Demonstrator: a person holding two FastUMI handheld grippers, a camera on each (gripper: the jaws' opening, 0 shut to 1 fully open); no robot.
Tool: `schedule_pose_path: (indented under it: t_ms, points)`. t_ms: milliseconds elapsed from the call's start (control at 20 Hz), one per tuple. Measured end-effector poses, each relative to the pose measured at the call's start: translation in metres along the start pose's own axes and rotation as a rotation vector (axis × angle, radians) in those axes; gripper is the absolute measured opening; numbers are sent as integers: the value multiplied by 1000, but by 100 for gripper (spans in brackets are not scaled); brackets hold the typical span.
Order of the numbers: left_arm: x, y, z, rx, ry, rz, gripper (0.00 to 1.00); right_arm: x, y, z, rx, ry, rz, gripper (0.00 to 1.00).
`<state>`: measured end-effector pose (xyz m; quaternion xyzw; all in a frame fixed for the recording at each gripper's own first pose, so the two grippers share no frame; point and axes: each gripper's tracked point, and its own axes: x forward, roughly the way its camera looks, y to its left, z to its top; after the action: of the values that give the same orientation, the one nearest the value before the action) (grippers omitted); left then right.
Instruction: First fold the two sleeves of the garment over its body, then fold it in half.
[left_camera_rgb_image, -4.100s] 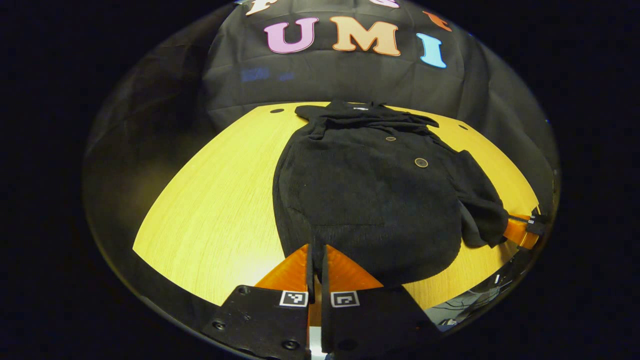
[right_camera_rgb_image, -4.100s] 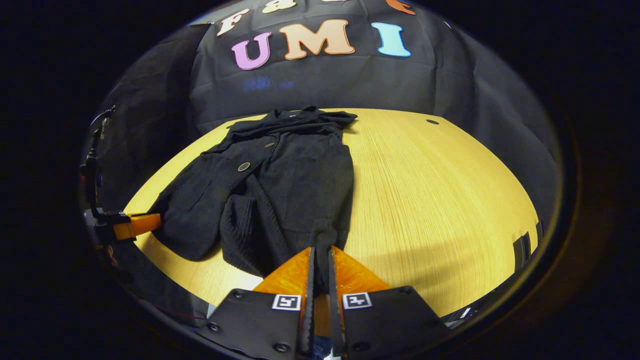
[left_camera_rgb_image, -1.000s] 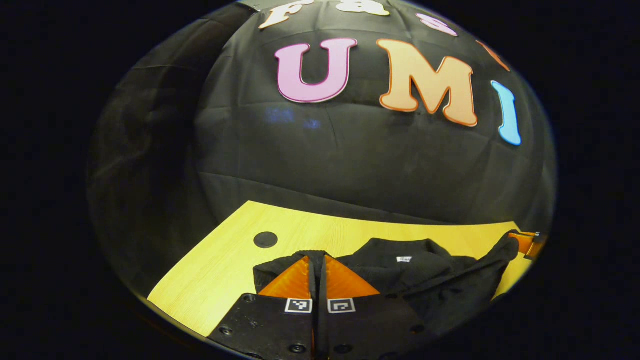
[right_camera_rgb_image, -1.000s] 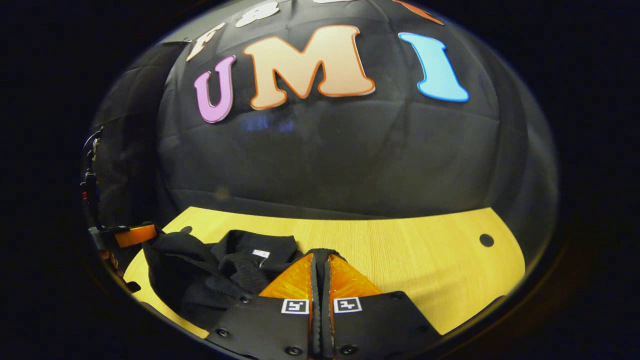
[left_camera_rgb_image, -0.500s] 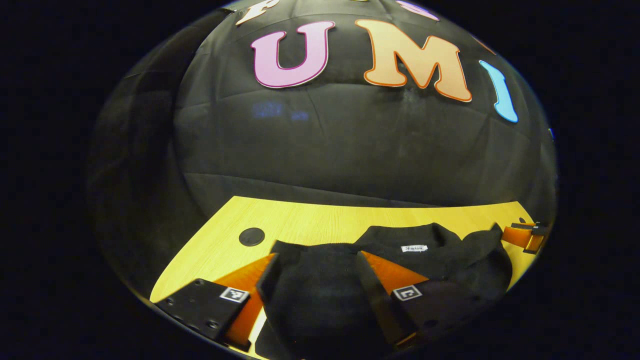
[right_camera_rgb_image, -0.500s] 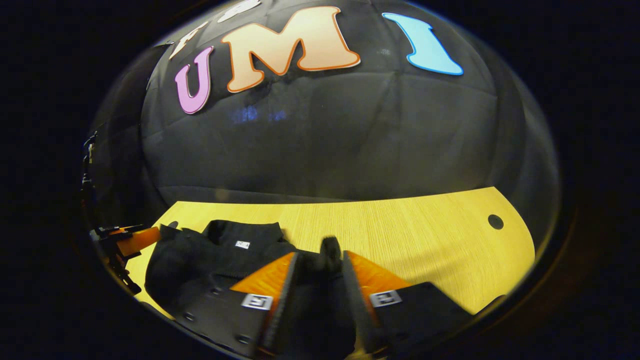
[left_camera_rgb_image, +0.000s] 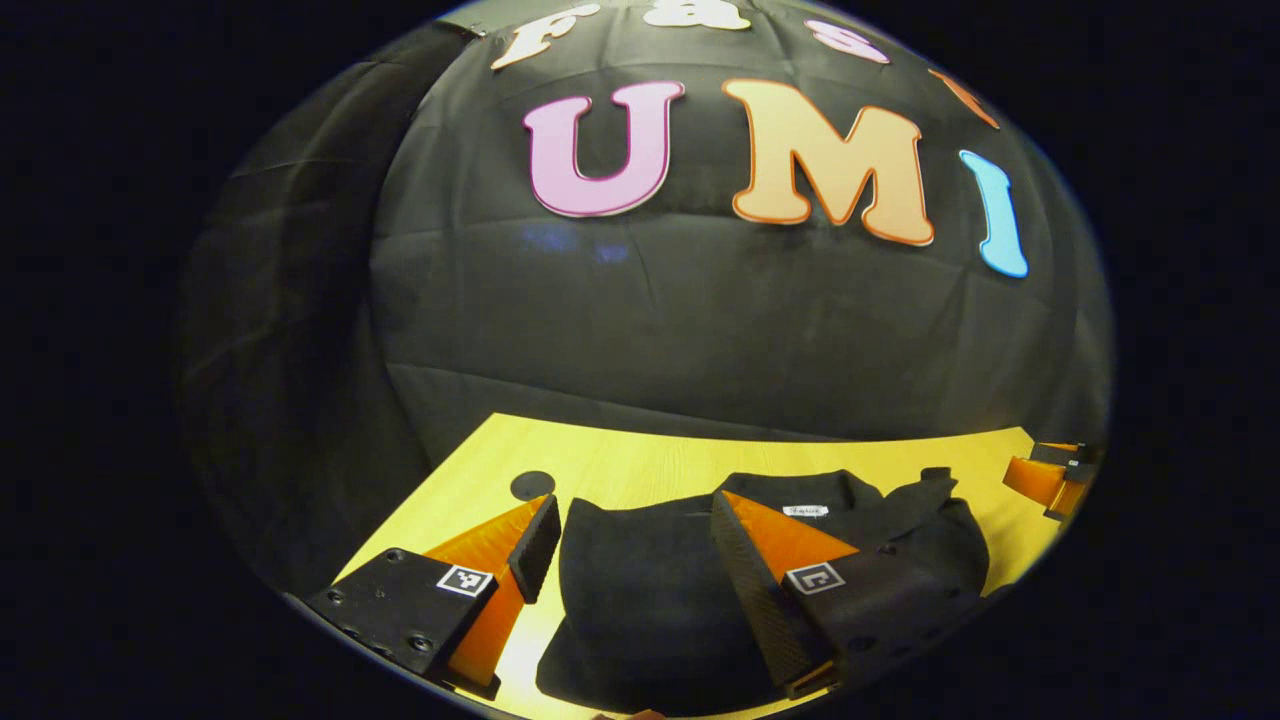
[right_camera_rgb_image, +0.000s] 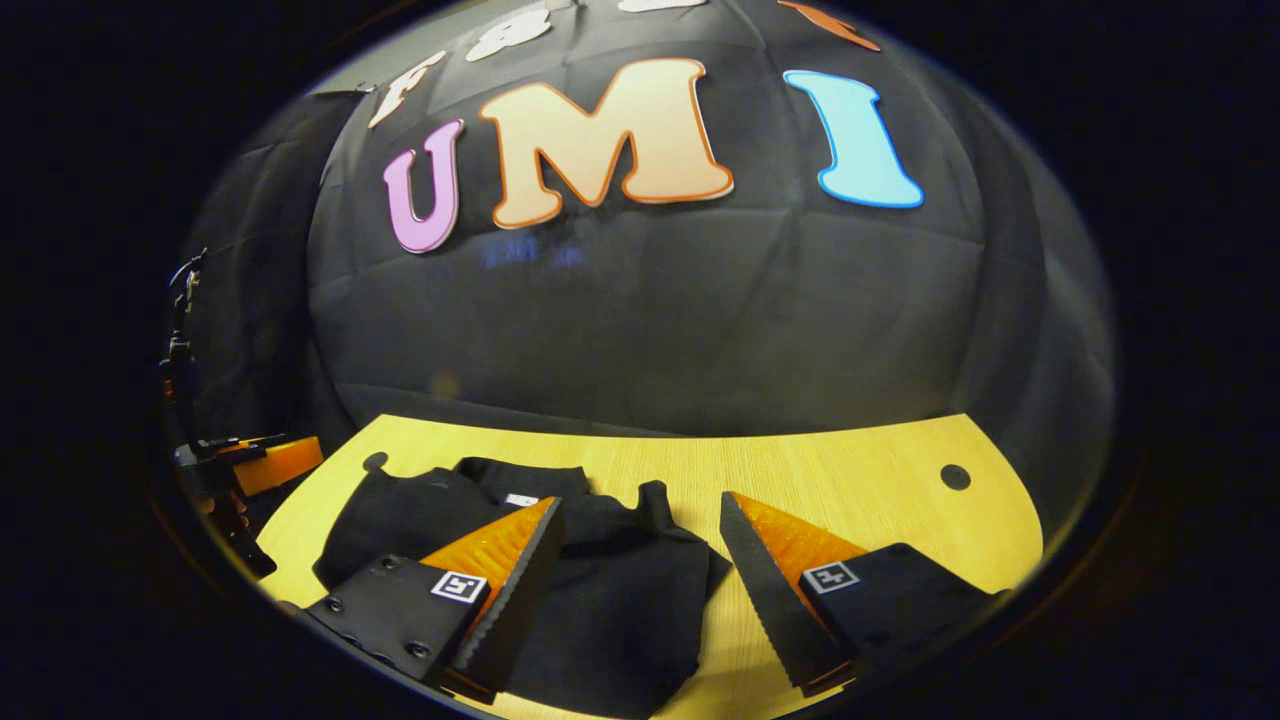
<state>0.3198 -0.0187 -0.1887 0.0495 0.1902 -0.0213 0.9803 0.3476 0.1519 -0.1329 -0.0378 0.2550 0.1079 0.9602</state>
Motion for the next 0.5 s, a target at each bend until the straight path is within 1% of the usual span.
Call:
schedule_pose_path:
  t_ms: [100,150,200,300,400,500]
  points:
    - [-26,4,9,-4,-27,-2,90,-32,4,1,-5,-29,-1,98]
    - [-41,6,13,-10,-42,-4,90,-49,7,2,-2,-49,4,95]
    - [-57,6,16,-13,-58,-10,90,-65,10,2,0,-67,6,98]
    - [-90,8,21,-13,-91,-16,90,-99,13,2,-17,-107,-6,98]
    - [-126,7,31,-26,-154,-27,90,-131,17,-4,-38,-133,-20,98]
    - [-160,5,35,-29,-198,-40,89,-164,27,-11,-36,-154,-14,98]
